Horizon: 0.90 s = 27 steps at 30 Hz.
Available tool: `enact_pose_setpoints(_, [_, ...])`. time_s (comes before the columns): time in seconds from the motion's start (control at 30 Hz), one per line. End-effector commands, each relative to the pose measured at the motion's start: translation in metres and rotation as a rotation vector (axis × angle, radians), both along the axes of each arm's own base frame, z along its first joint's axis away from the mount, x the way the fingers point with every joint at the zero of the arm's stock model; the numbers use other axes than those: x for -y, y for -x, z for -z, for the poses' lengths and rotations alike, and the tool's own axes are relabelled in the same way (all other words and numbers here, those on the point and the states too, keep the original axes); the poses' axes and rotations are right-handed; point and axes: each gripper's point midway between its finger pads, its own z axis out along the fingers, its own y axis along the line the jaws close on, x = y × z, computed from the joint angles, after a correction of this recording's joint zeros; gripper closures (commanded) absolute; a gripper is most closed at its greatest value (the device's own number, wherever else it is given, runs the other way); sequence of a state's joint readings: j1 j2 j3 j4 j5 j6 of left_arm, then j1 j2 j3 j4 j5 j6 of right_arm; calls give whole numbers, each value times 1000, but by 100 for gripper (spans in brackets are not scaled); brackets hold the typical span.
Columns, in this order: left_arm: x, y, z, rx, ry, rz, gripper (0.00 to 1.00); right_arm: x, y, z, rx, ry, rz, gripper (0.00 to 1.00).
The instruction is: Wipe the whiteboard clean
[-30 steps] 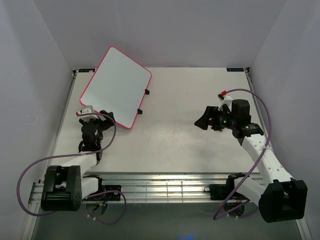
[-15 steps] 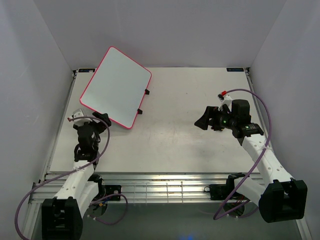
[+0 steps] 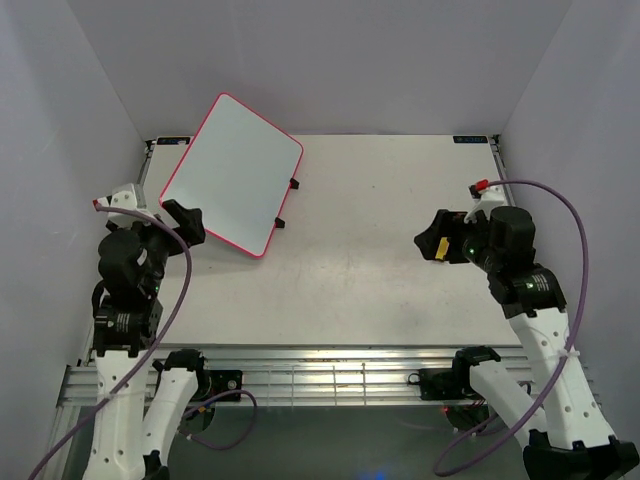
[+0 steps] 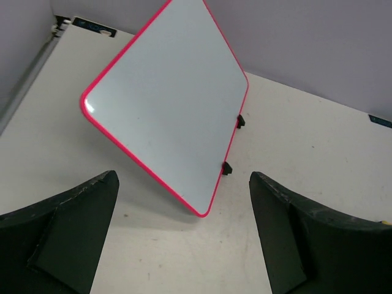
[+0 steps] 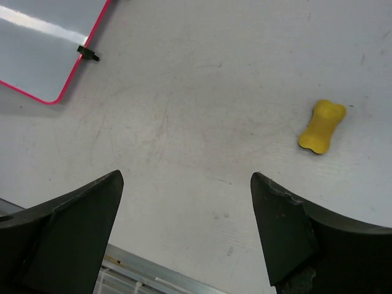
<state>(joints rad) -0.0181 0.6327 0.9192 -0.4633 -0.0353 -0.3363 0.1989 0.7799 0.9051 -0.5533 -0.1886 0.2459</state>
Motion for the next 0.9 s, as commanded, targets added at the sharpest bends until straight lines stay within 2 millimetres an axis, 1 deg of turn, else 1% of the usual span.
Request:
enact_pose_setpoints(0.0, [-15,47,26,-196,-142,-41,2,26,21,-10,-18,87,99,10])
enact_pose_setpoints(0.03, [-20,53,16,-180,-152,-72,2,32,26,-15,-6,97,123,10])
enact_pose_setpoints(0.1, [-24,61,13,-186,-166,-106,2,38,32,-26,10,109,144,10])
enact_pose_setpoints(0.13, [-31,65,6,-168,-173,-143,2,42,38,-24,-12,127,153,10])
enact_pose_setpoints(0.17, [-29,68,2,-151,-172,-134,2,48,39,-25,-16,146,177,10])
enact_pose_setpoints(0.2, [-26,70,-2,-136,-173,-118,2,51,41,-31,-11,151,191,10])
enact_pose_setpoints(0.23, [-25,72,-4,-124,-165,-115,2,56,45,-28,-32,171,210,10])
enact_pose_setpoints(0.33, [-26,75,-8,-96,-156,-120,2,64,49,-29,-31,197,239,10])
enact_pose_setpoints(0.43, [-30,75,-5,-87,-138,-149,2,72,52,-30,-13,224,267,10])
enact_pose_setpoints(0.5, [-32,76,-1,-82,-116,-174,2,74,53,-32,-1,228,272,10])
enact_pose_setpoints(0.63, [-25,73,8,-82,-101,-140,2,67,51,-37,17,200,246,10])
enact_pose_setpoints(0.7, [-20,72,10,-83,-96,-111,2,68,51,-39,22,196,253,10])
enact_pose_setpoints(0.87, [-21,70,11,-89,-96,-119,2,73,48,-40,38,214,277,10])
